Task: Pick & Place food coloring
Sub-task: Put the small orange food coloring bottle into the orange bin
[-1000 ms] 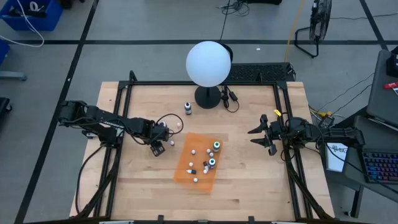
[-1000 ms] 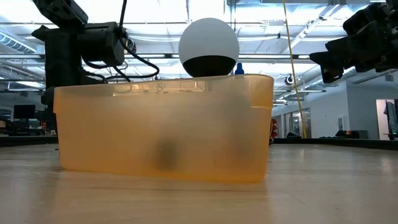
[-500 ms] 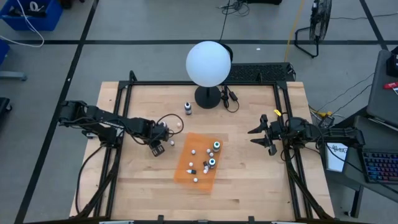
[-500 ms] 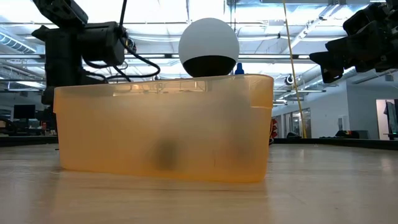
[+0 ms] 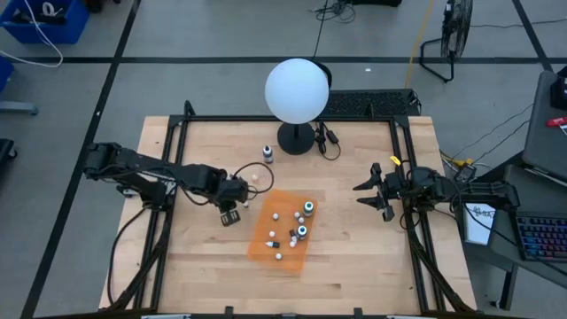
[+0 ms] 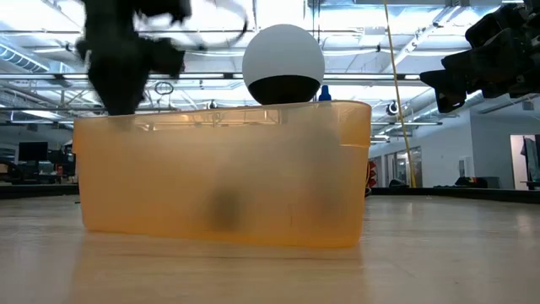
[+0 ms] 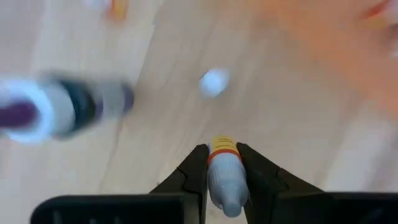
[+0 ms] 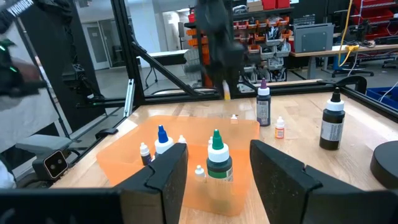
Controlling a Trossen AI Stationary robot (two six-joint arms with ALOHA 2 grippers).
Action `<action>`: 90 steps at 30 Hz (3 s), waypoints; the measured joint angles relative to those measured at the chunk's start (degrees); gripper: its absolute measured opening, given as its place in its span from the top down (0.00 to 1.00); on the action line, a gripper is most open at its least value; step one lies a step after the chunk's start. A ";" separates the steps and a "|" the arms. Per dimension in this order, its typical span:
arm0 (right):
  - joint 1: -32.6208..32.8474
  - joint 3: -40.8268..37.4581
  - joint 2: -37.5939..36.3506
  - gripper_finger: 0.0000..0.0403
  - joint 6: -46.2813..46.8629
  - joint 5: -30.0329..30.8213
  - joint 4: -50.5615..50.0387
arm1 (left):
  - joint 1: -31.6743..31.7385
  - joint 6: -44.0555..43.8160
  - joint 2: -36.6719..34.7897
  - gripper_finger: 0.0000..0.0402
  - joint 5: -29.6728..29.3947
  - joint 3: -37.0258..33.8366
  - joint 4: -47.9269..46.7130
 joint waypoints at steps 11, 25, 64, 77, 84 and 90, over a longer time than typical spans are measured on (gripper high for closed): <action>-0.01 -0.01 0.01 0.60 0.00 0.00 -0.01 | -5.60 14.46 3.87 0.84 -7.75 35.04 -12.79; -0.01 0.00 0.14 0.59 0.00 -0.02 0.17 | -1.34 30.82 32.15 0.84 -11.89 73.30 -33.26; -0.02 0.01 0.14 0.59 0.00 0.00 0.17 | 3.92 33.28 37.99 0.84 6.48 35.68 2.11; -0.02 0.01 0.14 0.60 0.00 0.00 0.17 | 3.79 31.53 37.99 0.84 7.61 32.25 5.21; -0.02 0.00 0.14 0.59 0.00 0.00 0.16 | 3.92 30.96 37.99 0.84 7.63 30.09 7.46; -0.02 0.00 0.14 0.59 0.00 -0.01 0.17 | 3.94 30.09 37.97 0.83 7.64 29.78 8.29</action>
